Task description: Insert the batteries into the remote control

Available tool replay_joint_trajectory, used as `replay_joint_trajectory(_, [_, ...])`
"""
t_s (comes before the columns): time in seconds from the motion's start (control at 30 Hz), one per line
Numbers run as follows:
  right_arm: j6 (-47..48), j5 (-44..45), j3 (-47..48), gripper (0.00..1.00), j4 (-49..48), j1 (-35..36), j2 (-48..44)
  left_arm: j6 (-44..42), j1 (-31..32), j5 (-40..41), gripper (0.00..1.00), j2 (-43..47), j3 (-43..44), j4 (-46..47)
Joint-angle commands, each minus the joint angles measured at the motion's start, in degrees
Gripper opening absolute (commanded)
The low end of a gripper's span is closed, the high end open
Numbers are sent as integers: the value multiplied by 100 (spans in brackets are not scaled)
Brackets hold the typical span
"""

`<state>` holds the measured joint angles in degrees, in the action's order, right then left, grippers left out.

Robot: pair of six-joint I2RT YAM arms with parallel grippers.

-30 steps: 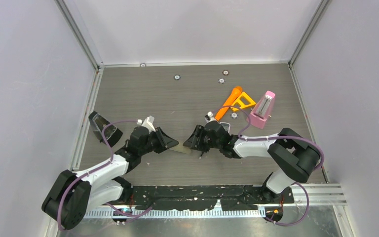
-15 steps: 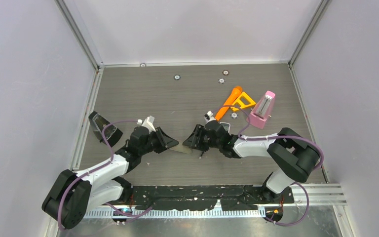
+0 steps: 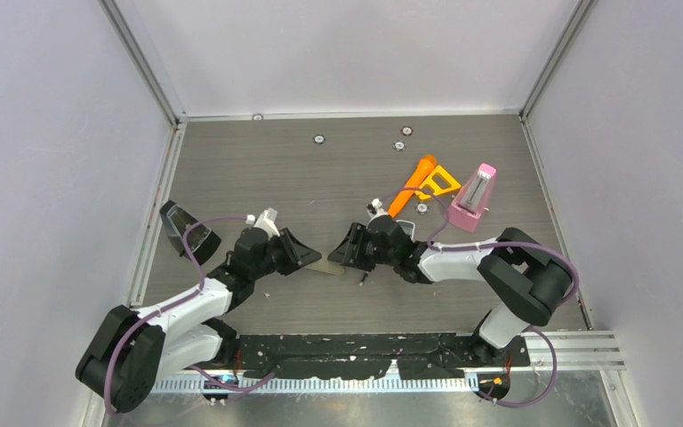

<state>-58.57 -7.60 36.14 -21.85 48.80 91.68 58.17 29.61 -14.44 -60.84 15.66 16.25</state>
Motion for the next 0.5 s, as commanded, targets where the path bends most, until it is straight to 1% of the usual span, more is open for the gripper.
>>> replay_joint_trajectory(0.0, [85,-58,149,53,-196,16,204,-384,28,267,0,-163,-194,-475])
replay_joint_trajectory(0.07, [20,-102,117,53,-255,16,251,-397,28,240,0,-196,-195,-450])
replay_joint_trajectory(0.2, [-202,-358,-62,53,-738,18,386,-425,28,146,0,-291,-196,-391])
replay_joint_trajectory(0.47, [-546,-1140,-559,52,-2535,-2,556,-226,28,14,0,-375,-339,-97])
